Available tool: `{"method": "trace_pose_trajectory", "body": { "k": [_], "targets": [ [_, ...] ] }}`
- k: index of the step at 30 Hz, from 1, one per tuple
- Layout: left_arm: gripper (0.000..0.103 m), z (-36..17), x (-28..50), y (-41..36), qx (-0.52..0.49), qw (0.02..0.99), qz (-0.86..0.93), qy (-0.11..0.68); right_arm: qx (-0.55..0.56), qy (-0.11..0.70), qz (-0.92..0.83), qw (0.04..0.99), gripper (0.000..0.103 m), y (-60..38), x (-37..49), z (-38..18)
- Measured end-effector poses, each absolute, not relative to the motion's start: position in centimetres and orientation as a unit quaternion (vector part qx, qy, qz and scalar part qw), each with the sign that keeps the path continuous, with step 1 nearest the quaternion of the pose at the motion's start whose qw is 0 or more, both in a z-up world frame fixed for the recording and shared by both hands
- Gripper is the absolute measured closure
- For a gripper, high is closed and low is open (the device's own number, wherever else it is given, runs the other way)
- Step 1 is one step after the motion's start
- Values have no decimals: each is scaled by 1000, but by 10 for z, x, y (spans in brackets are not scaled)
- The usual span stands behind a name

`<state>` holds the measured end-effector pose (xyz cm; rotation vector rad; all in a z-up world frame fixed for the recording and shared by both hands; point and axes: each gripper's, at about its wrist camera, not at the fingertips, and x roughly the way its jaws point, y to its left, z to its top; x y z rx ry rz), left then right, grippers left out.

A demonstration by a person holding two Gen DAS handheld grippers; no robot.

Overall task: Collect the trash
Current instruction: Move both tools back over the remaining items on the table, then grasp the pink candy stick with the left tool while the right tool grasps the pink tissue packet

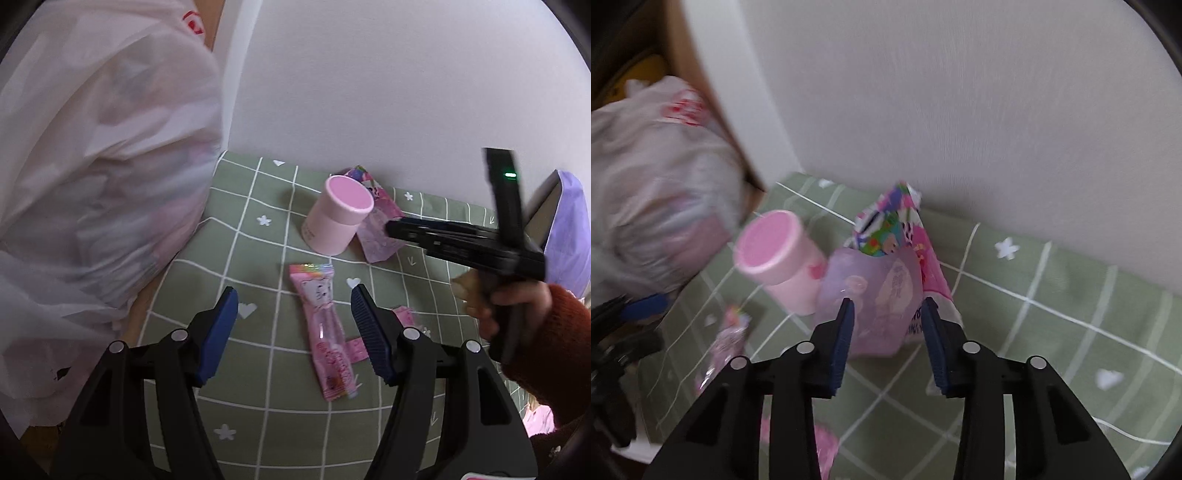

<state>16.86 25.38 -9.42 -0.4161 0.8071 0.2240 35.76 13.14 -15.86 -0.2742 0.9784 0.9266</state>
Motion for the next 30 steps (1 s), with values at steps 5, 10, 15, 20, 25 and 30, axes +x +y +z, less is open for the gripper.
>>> {"method": "trace_pose_trajectory", "body": {
  "k": [5, 10, 15, 20, 25, 30],
  "targets": [
    [43, -102, 174, 259, -204, 891, 97, 395, -103, 468, 457, 749, 98, 133, 354, -165],
    [43, -108, 191, 254, -217, 889, 66, 397, -81, 455, 454, 762, 99, 91, 345, -138],
    [43, -109, 208, 244, -219, 889, 56, 399, -75, 449, 444, 772, 97, 64, 349, -128],
    [43, -101, 217, 234, -195, 895, 45, 398, -83, 414, 466, 777, 97, 76, 360, -129],
    [43, -97, 208, 229, -180, 894, 54, 407, -139, 397, 465, 779, 96, 116, 381, -145],
    [43, -100, 186, 236, -175, 889, 65, 419, -160, 402, 469, 770, 96, 138, 400, -154]
  ]
}}
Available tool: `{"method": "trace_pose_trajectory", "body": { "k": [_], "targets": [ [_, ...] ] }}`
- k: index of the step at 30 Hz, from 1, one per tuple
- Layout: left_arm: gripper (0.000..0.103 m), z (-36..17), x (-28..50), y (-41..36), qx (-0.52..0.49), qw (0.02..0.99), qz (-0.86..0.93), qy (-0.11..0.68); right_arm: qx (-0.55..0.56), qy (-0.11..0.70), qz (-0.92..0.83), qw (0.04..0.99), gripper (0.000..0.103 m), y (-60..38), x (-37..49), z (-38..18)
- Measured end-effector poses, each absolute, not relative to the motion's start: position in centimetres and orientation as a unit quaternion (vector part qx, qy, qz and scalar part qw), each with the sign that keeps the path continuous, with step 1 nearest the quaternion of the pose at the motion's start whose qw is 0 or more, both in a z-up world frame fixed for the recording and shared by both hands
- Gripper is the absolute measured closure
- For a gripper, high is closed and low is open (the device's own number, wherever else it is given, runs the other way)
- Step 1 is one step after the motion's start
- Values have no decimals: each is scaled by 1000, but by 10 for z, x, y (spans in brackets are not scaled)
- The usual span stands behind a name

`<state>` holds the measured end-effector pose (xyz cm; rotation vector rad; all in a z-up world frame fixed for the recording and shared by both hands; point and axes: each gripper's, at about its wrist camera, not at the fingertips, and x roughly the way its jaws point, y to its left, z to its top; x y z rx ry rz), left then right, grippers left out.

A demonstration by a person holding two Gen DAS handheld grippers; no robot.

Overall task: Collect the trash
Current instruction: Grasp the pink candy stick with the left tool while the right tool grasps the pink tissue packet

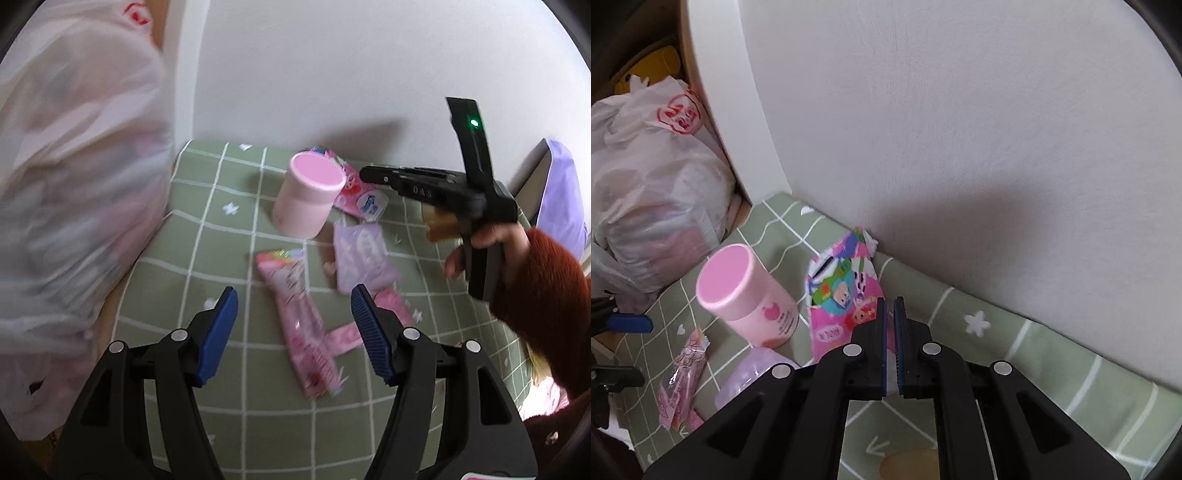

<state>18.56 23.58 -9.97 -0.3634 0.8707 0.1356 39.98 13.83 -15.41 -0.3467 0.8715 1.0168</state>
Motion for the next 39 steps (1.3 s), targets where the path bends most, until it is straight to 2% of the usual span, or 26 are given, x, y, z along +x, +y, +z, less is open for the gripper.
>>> {"method": "trace_pose_trajectory", "body": {
  "k": [6, 14, 17, 20, 21, 22, 24, 35, 39],
  "targets": [
    [43, -102, 176, 241, -181, 885, 71, 423, -182, 439, 486, 733, 95, 141, 386, -171],
    [43, -109, 191, 235, -189, 882, 39, 429, -187, 473, 473, 720, 95, 94, 343, -167],
    [43, -111, 196, 231, -184, 882, 34, 433, -184, 457, 470, 733, 95, 74, 325, -152],
    [43, -112, 195, 232, -187, 881, 39, 432, -186, 438, 530, 703, 94, 66, 298, -137],
    [43, -110, 193, 232, -190, 881, 42, 432, -194, 438, 542, 691, 88, 67, 292, -137],
    [43, -109, 192, 233, -192, 880, 45, 431, -205, 438, 552, 679, 71, 70, 285, -139],
    [43, -106, 189, 237, -196, 881, 48, 428, -227, 445, 548, 671, 46, 77, 281, -152],
    [43, -100, 166, 246, -195, 887, 63, 414, -280, 444, 507, 684, 47, 102, 276, -160],
    [43, -95, 162, 247, -197, 890, 62, 407, -230, 424, 526, 700, 49, 83, 269, -137]
  ]
}}
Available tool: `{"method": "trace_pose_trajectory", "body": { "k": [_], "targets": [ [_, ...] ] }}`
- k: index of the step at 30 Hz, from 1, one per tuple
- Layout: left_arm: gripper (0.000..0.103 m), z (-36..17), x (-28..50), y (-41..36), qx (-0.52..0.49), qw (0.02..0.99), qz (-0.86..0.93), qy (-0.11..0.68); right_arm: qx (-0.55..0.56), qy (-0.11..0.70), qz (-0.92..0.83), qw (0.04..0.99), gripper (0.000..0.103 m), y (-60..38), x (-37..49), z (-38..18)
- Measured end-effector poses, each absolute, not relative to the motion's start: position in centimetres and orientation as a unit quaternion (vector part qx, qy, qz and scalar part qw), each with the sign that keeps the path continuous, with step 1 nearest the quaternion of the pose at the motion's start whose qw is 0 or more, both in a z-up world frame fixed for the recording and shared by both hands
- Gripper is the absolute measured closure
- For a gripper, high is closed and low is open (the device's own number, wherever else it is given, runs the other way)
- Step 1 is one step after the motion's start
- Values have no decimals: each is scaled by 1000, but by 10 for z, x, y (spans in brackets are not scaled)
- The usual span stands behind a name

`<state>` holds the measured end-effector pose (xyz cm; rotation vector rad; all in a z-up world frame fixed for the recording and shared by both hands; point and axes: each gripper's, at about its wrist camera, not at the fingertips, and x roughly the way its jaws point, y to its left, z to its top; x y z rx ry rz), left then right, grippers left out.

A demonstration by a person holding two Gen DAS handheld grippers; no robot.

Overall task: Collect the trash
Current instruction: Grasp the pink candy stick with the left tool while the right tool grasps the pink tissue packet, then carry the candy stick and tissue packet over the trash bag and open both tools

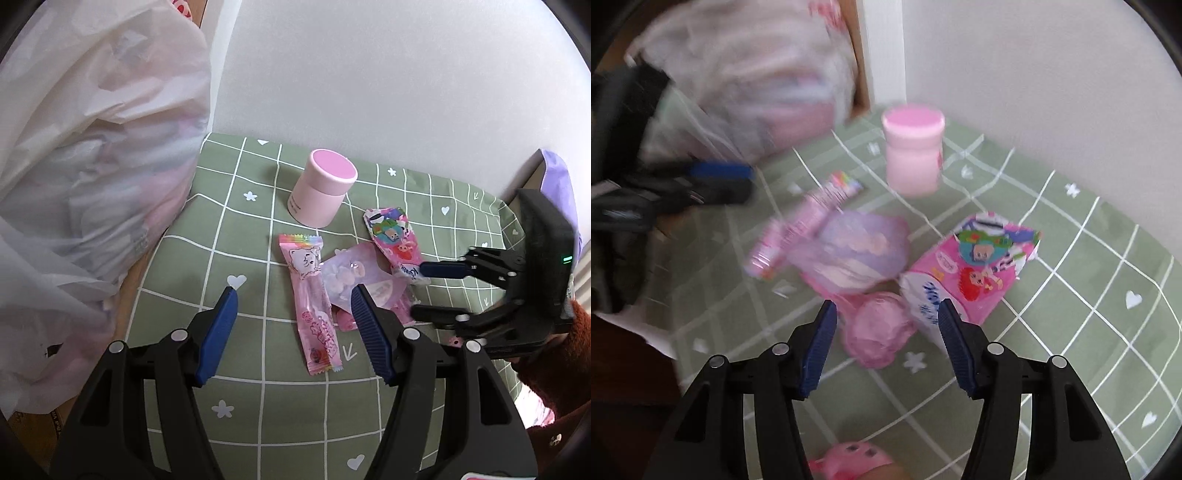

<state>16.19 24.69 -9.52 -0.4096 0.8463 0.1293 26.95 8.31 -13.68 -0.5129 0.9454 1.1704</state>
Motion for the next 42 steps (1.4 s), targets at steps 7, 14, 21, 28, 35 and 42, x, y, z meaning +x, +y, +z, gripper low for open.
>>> {"method": "trace_pose_trajectory", "body": {
  "k": [7, 14, 21, 28, 35, 42],
  "targets": [
    [43, -94, 164, 237, -186, 890, 43, 413, -184, 430, 465, 752, 45, 64, 299, -128],
    [43, -95, 161, 230, -176, 892, 37, 416, -159, 466, 443, 749, 63, 92, 324, -161],
    [42, -100, 166, 232, -196, 889, 25, 414, -168, 440, 435, 768, 96, 78, 303, -133],
    [42, -109, 200, 248, -243, 872, 26, 424, -80, 425, 392, 812, 96, 19, 291, -90],
    [56, -128, 247, 249, -226, 840, 59, 490, -76, 425, 357, 828, 96, -20, 263, -85],
    [78, -91, 225, 223, -198, 877, 58, 435, -70, 398, 333, 852, 96, -53, 239, -67]
  ]
}}
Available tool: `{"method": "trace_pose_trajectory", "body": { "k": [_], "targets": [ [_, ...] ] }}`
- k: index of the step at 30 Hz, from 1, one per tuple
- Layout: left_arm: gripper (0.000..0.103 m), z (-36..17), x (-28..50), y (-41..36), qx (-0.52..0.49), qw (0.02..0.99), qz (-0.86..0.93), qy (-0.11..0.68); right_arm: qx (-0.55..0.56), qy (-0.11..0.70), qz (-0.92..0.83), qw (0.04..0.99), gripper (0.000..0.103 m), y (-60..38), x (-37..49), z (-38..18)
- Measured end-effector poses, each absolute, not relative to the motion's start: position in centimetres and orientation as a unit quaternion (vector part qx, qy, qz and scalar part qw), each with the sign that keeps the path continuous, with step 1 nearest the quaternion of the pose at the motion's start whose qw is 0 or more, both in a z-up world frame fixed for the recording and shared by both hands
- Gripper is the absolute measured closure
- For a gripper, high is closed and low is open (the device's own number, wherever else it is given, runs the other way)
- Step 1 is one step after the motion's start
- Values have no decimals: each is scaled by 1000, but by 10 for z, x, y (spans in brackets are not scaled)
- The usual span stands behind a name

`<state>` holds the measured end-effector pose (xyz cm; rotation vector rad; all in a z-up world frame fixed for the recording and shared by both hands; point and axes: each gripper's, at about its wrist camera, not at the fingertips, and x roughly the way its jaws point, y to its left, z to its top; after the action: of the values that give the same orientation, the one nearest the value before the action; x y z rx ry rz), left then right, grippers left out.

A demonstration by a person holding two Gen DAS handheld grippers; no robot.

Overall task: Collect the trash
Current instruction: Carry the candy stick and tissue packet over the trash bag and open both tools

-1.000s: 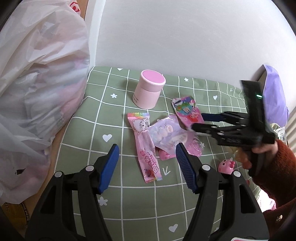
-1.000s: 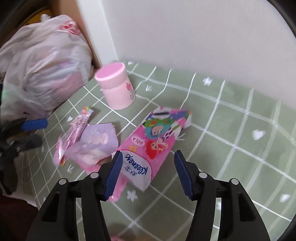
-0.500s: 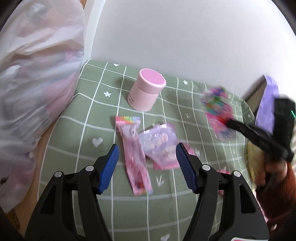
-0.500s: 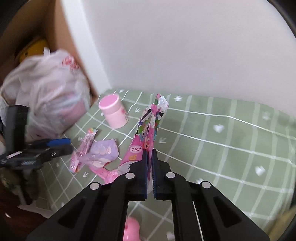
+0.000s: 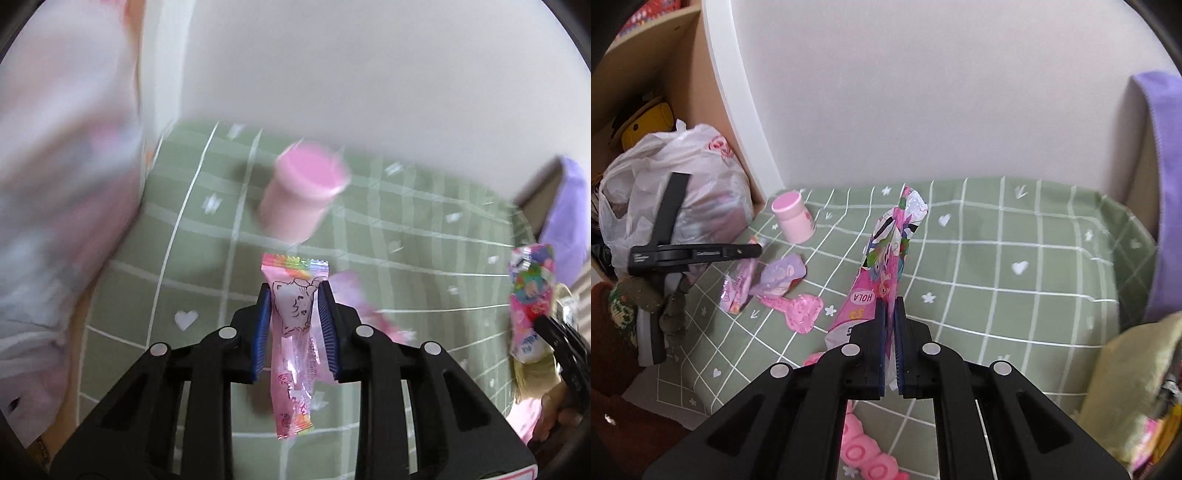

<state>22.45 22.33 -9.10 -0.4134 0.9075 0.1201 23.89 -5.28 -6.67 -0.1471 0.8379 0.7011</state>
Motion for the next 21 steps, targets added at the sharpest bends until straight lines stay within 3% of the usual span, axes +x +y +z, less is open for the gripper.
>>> {"method": "trace_pose_trajectory", "body": {
  "k": [6, 12, 21],
  "targets": [
    [78, 0, 210, 153, -116, 935, 6, 335, -66, 343, 309, 885, 96, -86, 220, -22],
    [78, 58, 211, 87, -63, 957, -39, 280, -58, 301, 256, 917, 96, -138, 208, 19],
    [78, 73, 227, -1, -57, 945, -151, 285, -58, 283, 138, 948, 96, -233, 191, 56]
  ]
}}
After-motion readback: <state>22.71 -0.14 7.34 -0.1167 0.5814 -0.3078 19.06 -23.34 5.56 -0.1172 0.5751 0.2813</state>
